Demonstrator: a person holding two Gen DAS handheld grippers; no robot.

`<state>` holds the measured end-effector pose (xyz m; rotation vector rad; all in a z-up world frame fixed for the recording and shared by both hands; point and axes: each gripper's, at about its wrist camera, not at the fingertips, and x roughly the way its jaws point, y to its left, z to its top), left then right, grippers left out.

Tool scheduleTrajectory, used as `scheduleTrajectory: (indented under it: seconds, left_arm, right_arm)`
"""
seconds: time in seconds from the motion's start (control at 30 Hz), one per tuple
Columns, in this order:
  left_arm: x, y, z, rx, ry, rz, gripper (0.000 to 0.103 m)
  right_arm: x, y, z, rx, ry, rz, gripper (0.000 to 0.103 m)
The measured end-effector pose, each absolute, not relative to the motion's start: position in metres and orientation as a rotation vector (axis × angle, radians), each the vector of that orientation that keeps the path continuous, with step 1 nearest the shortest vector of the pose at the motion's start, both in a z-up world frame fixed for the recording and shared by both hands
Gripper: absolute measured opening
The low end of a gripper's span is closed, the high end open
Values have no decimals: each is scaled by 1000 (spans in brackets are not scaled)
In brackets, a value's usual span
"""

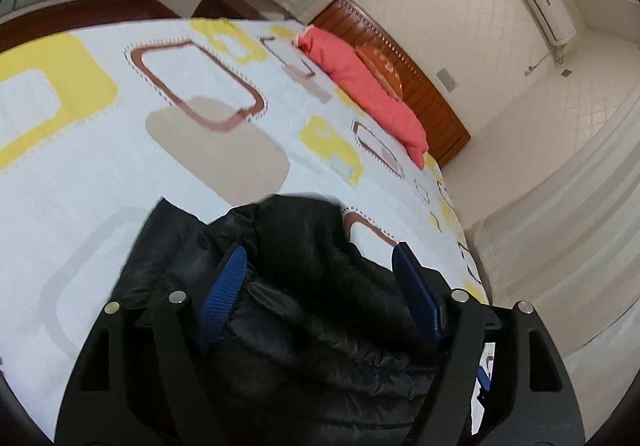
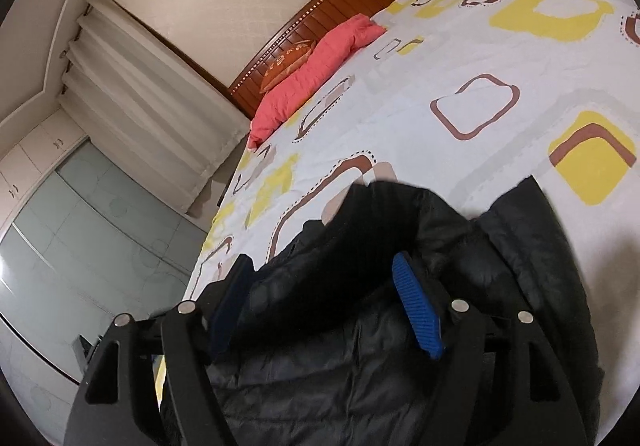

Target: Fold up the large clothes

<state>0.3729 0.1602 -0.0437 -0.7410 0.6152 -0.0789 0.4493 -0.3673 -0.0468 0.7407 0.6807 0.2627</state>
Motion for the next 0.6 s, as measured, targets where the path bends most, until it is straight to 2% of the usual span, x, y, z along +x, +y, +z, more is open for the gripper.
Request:
scheduleTrajectory:
  seconds: [0.27,0.6]
  left_arm:
    - [383,131,-49,-522,685,-77,75]
    - [444,130,-93,-462,807,8,75]
  right_arm:
    - [462,-328,-51,549,758,216,71]
    - [528,-271,-68,252,842,138,71]
